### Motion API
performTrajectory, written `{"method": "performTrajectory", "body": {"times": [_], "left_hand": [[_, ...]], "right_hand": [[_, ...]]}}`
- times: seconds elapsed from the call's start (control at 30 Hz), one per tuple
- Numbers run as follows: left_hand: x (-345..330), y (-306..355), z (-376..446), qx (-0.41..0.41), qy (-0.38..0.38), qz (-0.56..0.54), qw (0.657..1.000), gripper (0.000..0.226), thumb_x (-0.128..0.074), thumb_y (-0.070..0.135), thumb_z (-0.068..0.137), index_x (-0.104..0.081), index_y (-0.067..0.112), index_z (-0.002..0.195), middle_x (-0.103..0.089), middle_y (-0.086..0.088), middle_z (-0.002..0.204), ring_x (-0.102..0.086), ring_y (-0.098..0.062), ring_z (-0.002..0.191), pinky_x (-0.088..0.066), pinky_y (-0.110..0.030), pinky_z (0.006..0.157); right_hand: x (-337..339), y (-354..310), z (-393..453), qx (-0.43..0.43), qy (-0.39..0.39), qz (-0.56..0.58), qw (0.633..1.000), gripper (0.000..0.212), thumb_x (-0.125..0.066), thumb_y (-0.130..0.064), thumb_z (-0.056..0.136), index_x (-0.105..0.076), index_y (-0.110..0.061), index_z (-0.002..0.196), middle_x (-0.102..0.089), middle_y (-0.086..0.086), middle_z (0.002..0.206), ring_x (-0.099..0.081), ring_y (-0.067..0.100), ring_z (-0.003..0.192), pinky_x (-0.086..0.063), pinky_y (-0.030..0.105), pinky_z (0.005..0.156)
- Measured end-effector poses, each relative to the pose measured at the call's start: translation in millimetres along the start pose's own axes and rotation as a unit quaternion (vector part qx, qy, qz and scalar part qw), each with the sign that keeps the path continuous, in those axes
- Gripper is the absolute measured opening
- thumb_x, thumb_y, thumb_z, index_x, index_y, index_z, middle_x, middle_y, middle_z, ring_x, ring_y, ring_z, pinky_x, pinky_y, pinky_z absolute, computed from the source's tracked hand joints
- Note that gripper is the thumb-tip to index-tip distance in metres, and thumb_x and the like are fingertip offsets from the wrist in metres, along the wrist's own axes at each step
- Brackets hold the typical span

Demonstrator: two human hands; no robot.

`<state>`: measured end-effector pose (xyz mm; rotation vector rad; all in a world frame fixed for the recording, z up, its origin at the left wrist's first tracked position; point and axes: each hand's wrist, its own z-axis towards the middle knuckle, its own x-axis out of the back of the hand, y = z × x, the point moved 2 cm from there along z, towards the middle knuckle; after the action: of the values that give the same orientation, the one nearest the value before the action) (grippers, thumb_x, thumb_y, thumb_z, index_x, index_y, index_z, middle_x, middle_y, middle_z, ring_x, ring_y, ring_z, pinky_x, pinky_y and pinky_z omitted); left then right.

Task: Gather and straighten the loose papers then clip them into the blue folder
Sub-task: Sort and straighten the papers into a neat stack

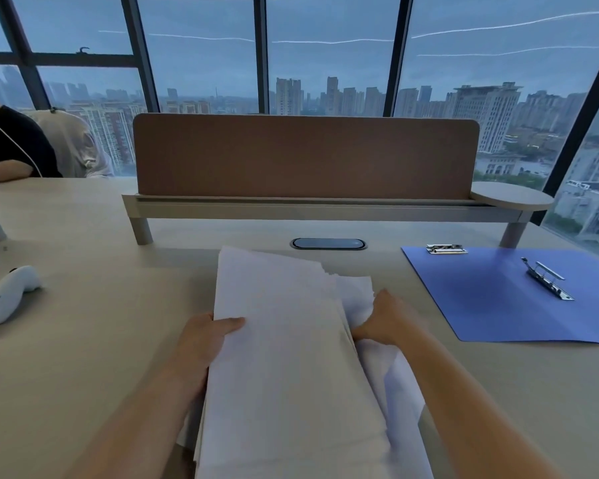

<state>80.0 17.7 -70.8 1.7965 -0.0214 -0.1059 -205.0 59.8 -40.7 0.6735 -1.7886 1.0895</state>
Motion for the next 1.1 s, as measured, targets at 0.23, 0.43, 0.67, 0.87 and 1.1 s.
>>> {"method": "performTrajectory", "body": {"times": [0.23,0.43,0.67,0.87,1.1], "left_hand": [[-0.6,2.2,0.0,-0.041,0.031,0.060,0.997,0.021,-0.066,-0.004,0.086,-0.074,0.008,0.102,-0.076,-0.011,0.095,-0.072,-0.032,0.090,-0.055,-0.041,0.084],[11.4,5.6,4.1,-0.009,0.053,-0.080,0.995,0.014,-0.068,0.005,0.083,-0.073,0.002,0.096,-0.077,-0.009,0.077,-0.069,-0.029,0.073,-0.055,-0.037,0.074],[8.1,4.4,1.2,-0.035,0.028,-0.119,0.992,0.028,-0.066,0.018,0.090,-0.070,0.008,0.115,-0.076,-0.013,0.107,-0.071,-0.034,0.096,-0.053,-0.048,0.093],[5.0,3.3,-0.9,-0.051,0.018,-0.126,0.991,0.028,-0.065,0.023,0.091,-0.071,0.012,0.116,-0.075,-0.009,0.113,-0.070,-0.032,0.104,-0.051,-0.047,0.096],[-2.0,7.5,-9.0,-0.058,-0.011,-0.129,0.990,0.023,-0.062,0.021,0.092,-0.072,0.011,0.110,-0.077,-0.010,0.107,-0.073,-0.030,0.095,-0.054,-0.043,0.087]], "right_hand": [[-5.7,21.6,-0.5,-0.001,-0.002,0.303,0.953,0.056,-0.085,-0.010,0.074,-0.062,-0.003,0.125,-0.068,0.017,0.117,-0.064,0.026,0.089,-0.052,0.037,0.078],[-2.8,39.3,-0.2,0.018,-0.007,0.426,0.904,0.010,-0.067,-0.010,0.091,-0.077,-0.006,0.088,-0.078,0.016,0.086,-0.073,0.033,0.076,-0.059,0.043,0.070],[1.5,37.2,-1.9,0.075,-0.019,0.517,0.853,0.022,-0.055,-0.015,0.100,-0.075,-0.010,0.094,-0.078,0.009,0.087,-0.072,0.024,0.078,-0.056,0.040,0.078],[-4.6,37.1,-2.3,0.095,-0.050,0.539,0.835,0.022,-0.053,-0.014,0.101,-0.075,-0.008,0.100,-0.078,0.013,0.093,-0.072,0.023,0.078,-0.056,0.037,0.075],[-1.5,32.8,-11.0,0.136,-0.082,0.543,0.825,0.021,-0.055,-0.015,0.100,-0.075,-0.010,0.105,-0.077,0.015,0.102,-0.071,0.029,0.087,-0.055,0.045,0.086]]}}
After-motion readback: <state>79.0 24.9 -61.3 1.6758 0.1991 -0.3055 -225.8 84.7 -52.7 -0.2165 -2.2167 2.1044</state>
